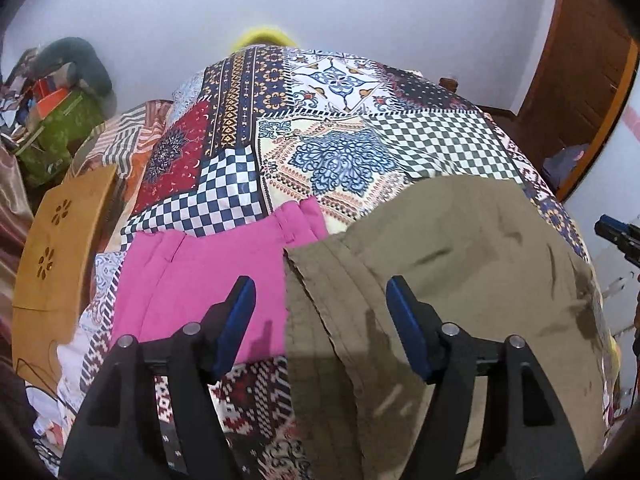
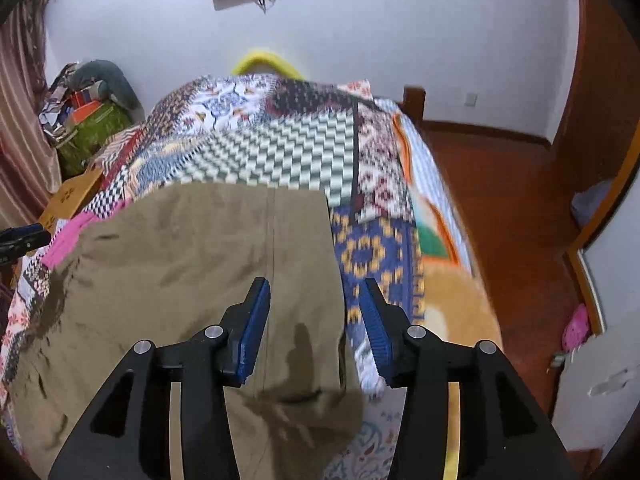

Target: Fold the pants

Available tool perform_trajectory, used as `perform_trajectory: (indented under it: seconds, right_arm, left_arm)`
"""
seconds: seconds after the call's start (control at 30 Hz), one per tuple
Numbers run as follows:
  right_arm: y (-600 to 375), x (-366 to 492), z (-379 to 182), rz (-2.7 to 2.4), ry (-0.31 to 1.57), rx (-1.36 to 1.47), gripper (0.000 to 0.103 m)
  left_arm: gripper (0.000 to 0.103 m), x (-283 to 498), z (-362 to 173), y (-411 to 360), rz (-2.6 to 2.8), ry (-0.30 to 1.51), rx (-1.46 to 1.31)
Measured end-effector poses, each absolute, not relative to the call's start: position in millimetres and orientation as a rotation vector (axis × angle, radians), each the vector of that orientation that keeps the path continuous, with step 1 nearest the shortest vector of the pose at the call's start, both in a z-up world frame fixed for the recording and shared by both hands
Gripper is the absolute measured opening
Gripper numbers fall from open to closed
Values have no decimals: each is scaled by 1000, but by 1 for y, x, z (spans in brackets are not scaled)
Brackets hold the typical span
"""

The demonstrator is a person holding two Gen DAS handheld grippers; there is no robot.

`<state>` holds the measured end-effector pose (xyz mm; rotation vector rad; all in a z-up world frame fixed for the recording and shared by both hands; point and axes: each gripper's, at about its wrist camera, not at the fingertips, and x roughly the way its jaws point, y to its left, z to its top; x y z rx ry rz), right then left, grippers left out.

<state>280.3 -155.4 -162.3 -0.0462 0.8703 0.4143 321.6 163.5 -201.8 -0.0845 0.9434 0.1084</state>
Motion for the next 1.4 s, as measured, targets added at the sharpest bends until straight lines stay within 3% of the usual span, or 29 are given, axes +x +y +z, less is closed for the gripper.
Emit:
perform_trajectory:
  seconds: [0.57,0.7,0.9,1.07,1.17,1.23,1.37,1.4]
  right_arm:
    - [-119,383,-200,421,960,-62,48]
    - [-106,401,-218,461,1020,-71,48]
    - [-89,420,-245,501,1111,-90,48]
    - [-76,419,-246,525,1091,-124,47]
    - [-69,414,-246,501,1069,-183,33]
    - [-69,413,-244,488,1054,-203,15]
    - [-70,412,-236,474,1007,-231,11]
    - [-70,412,-233,473,995,-236,5]
  left_arm:
    - [68,393,-268,193,100,1105,-187]
    - [77,400,-274,191,66,1117,-198]
    - [77,409,-290,191,42,1148,-236]
    - [66,409,-293,191,32,1132,-247]
    - [56,408,-286,186,49,1099,-213]
    - [55,406,-279,182,62,1076,-161]
    - [53,405,-260,177,79,1026,-84]
    - [53,406,-257,178,83,1016,-78]
